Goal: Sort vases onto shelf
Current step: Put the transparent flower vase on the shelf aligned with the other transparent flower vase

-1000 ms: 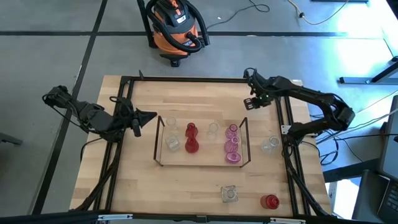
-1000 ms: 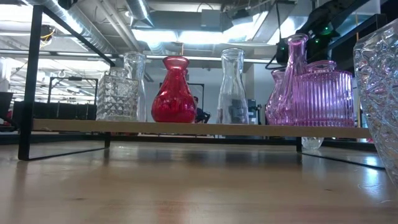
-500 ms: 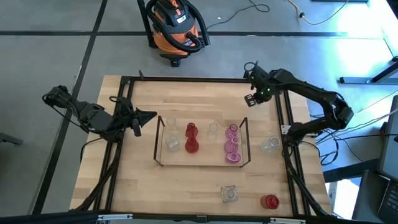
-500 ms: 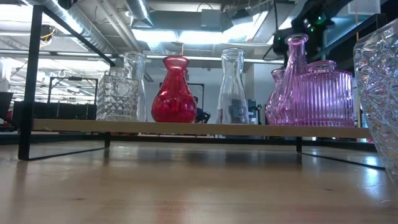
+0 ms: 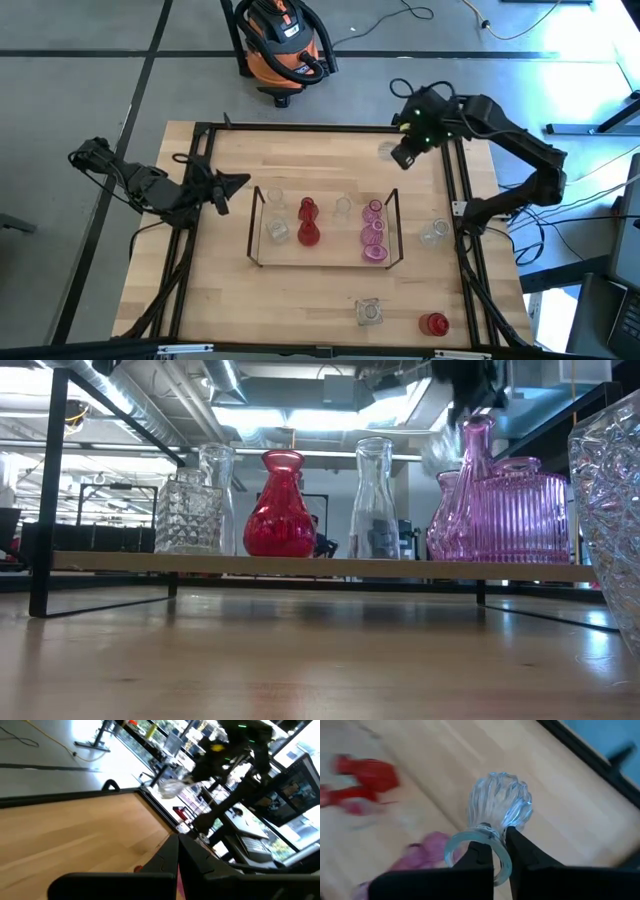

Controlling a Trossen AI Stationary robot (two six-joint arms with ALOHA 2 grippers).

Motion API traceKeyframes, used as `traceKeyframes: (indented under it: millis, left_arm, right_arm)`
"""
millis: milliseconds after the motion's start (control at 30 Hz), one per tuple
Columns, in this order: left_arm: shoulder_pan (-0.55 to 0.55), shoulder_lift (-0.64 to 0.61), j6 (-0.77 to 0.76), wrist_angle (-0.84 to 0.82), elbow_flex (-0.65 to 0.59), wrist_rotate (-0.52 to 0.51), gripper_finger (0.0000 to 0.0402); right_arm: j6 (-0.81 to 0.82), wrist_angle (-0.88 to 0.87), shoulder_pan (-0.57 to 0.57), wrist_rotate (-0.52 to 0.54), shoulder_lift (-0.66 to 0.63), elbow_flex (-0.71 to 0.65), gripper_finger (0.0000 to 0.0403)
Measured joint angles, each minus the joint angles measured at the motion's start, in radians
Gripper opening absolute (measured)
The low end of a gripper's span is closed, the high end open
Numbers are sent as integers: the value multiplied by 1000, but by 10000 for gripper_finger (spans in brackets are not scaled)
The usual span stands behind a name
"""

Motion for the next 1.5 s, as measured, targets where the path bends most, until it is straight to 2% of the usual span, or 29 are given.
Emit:
traceKeyframes:
  millis: [267, 500, 667, 800, 867, 1200, 1500]
  left_arm:
    - [39, 0, 1, -1, 0, -31, 1]
    - [65, 0, 0, -1, 1, -12, 1]
    - [65, 0, 0, -1, 1, 25, 1]
    - [65, 0, 0, -1, 1, 35, 1]
    - [65, 0, 0, -2, 1, 35, 1]
    - [65, 0, 0, -5, 1, 63, 1]
    - [61, 14, 0, -12, 1, 124, 1]
  right_arm:
    - [16, -2, 266, -7, 107, 244, 3]
    - [32, -95, 453, -66, 294, 449, 2]
    - [-10, -187, 537, -97, 444, 608, 2]
    - [-44, -204, 558, -143, 529, 689, 2]
    - [-49, -205, 557, -184, 558, 693, 2]
    - [-75, -205, 546, -256, 674, 686, 1]
    - [-64, -202, 520, -281, 772, 681, 1]
